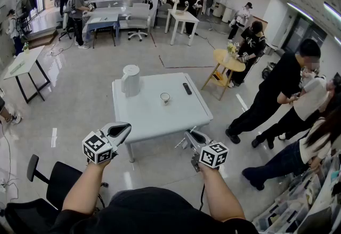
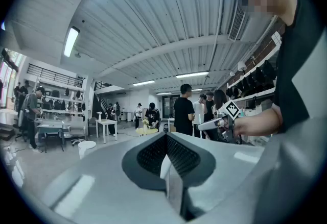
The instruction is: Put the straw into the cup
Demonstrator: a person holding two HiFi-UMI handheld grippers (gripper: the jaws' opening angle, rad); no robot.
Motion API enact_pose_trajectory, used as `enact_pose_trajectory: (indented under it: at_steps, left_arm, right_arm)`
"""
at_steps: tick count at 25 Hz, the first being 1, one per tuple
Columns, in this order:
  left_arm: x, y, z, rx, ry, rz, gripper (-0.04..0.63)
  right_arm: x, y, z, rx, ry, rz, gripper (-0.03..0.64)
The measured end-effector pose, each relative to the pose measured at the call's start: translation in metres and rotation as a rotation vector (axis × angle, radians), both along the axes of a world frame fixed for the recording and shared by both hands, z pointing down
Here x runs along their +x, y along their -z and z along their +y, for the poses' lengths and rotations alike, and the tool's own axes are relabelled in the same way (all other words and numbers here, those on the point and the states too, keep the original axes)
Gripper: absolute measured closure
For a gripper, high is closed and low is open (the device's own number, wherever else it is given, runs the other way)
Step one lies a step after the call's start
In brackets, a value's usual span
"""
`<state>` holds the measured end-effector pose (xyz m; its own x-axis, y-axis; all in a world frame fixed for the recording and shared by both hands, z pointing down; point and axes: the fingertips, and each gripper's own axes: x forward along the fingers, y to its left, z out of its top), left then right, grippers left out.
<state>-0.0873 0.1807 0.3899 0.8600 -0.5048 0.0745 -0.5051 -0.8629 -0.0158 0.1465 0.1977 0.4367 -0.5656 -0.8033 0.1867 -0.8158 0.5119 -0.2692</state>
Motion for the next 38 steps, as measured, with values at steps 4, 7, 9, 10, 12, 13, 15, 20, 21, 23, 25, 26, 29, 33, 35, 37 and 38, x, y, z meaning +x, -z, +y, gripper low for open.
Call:
enact_pose_trajectory:
  at_steps: [4,7,9,10,12,13,15,20,21,23,25,26,29,33,35,37,38]
  left_arm:
    - [0.010,-0.001,-0.005,-0.015,-0.013,0.001,0.595]
    - [0.020,0.003,-0.004,-0.014,-0.019,-0.004,0.595]
    - [0.026,0.003,-0.003,-0.016,-0.024,-0.008,0.595]
    - [0.028,0.003,-0.003,-0.017,-0.026,-0.009,0.595]
    - [0.032,0.002,-0.005,-0.019,-0.029,-0.008,0.595]
    - [0.033,0.002,-0.006,-0.021,-0.030,-0.008,0.595]
    - [0.036,-0.001,-0.008,-0.022,-0.032,-0.013,0.595]
    - [0.036,0.001,-0.015,-0.033,-0.024,-0.014,0.595]
    - [0.036,0.000,-0.018,-0.039,-0.024,-0.008,0.595]
    - [0.034,-0.005,-0.025,-0.048,-0.029,-0.004,0.595]
    - [0.035,-0.010,-0.034,-0.050,-0.037,-0.005,0.595]
    - [0.037,-0.011,-0.039,-0.051,-0.042,-0.003,0.595]
    - [0.042,-0.014,-0.054,-0.056,-0.059,0.003,0.595]
    - [0.044,-0.020,-0.078,-0.065,-0.077,0.011,0.595]
    - [0.044,-0.020,-0.091,-0.066,-0.087,0.014,0.595]
    - [0.042,-0.021,-0.103,-0.072,-0.098,0.014,0.595]
    - [0.041,-0.021,-0.109,-0.076,-0.101,0.014,0.595]
  right_arm:
    - [0.007,-0.002,-0.003,-0.001,-0.001,0.002,0.563]
    - [0.016,-0.001,-0.001,-0.002,-0.010,0.004,0.563]
    - [0.022,-0.002,0.001,-0.006,-0.017,0.004,0.563]
    - [0.024,-0.002,0.001,-0.007,-0.020,0.004,0.563]
    - [0.028,-0.002,-0.002,-0.007,-0.024,0.000,0.563]
    - [0.029,-0.002,-0.004,-0.007,-0.025,-0.003,0.563]
    - [0.030,-0.002,-0.007,-0.007,-0.024,-0.009,0.563]
    - [0.030,-0.002,-0.012,-0.009,-0.022,-0.019,0.563]
    - [0.029,-0.001,-0.014,-0.010,-0.023,-0.021,0.563]
    - [0.027,-0.002,-0.018,-0.015,-0.027,-0.024,0.563]
    - [0.029,-0.006,-0.024,-0.024,-0.035,-0.025,0.563]
    - [0.030,-0.008,-0.028,-0.028,-0.039,-0.025,0.563]
    - [0.035,-0.013,-0.040,-0.040,-0.054,-0.022,0.563]
    - [0.036,-0.017,-0.058,-0.052,-0.076,-0.020,0.563]
    - [0.035,-0.017,-0.069,-0.054,-0.086,-0.024,0.563]
    - [0.033,-0.017,-0.079,-0.057,-0.097,-0.024,0.563]
    - [0.033,-0.017,-0.083,-0.060,-0.103,-0.024,0.563]
